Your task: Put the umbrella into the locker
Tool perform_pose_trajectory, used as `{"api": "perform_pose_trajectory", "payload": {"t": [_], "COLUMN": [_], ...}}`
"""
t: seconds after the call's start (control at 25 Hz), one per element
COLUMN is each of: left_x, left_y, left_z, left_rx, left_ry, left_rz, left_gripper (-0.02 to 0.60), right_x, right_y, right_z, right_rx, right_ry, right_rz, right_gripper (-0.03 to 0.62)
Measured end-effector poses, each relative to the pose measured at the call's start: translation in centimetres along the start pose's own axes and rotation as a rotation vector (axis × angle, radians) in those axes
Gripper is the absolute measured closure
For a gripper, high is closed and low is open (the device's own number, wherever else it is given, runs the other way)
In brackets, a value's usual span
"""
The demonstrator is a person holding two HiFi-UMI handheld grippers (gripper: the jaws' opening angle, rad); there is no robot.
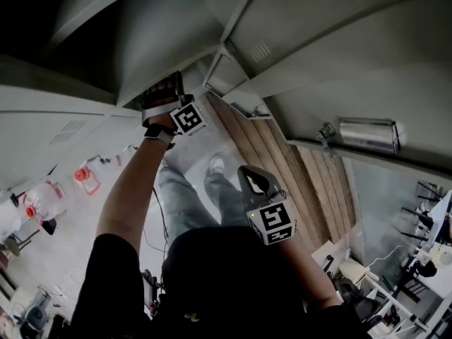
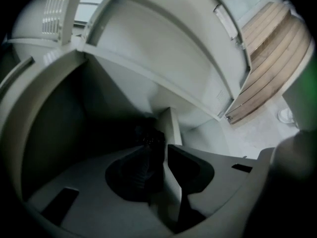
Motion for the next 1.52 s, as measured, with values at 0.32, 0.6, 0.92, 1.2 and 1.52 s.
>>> {"api": "perform_pose_trajectory", "payload": {"t": [0.32, 0.6, 0.92, 1.2, 1.52], "left_x": [-1.0, 2.8, 8.9, 13.3, 16.7], "left_y": [8.9, 18.2, 26.7, 31.4, 34.0], "left_z": [-0.5, 0.1, 0.5, -0.2, -0.4], "left_rx": [-0.027, -0.111, -0.317, -0.506, -0.557], "left_ry": [0.191, 0.435, 0.867, 1.077, 1.256], "left_rz": [-0.021, 0.010, -0.052, -0.124, -0.079], "left_gripper": [0.471, 0.517, 0.571, 0.571, 0.571], "right_x": [0.9, 2.3, 5.0, 5.9, 5.3], "right_y": [-0.6, -1.4, -1.2, -0.5, 0.3], "right_z": [2.9, 6.4, 10.3, 14.5, 18.2], "right_rx": [-0.071, -0.156, -0.236, -0.327, -0.384], "right_ry": [-0.003, -0.017, 0.023, -0.023, 0.008], "right_rz": [0.022, 0.042, 0.089, 0.088, 0.072], "right_gripper": [0.597, 0.597, 0.597, 0.597, 0.597]}}
Point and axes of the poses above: the fingertips, and each gripper's own axes: y backward along the fingers, x to its left, z out of its top, the point moved 6 cm from there along y, backward along the fingers, and after that the axes turned 15 degrees about -x, right-handed, at the moved point
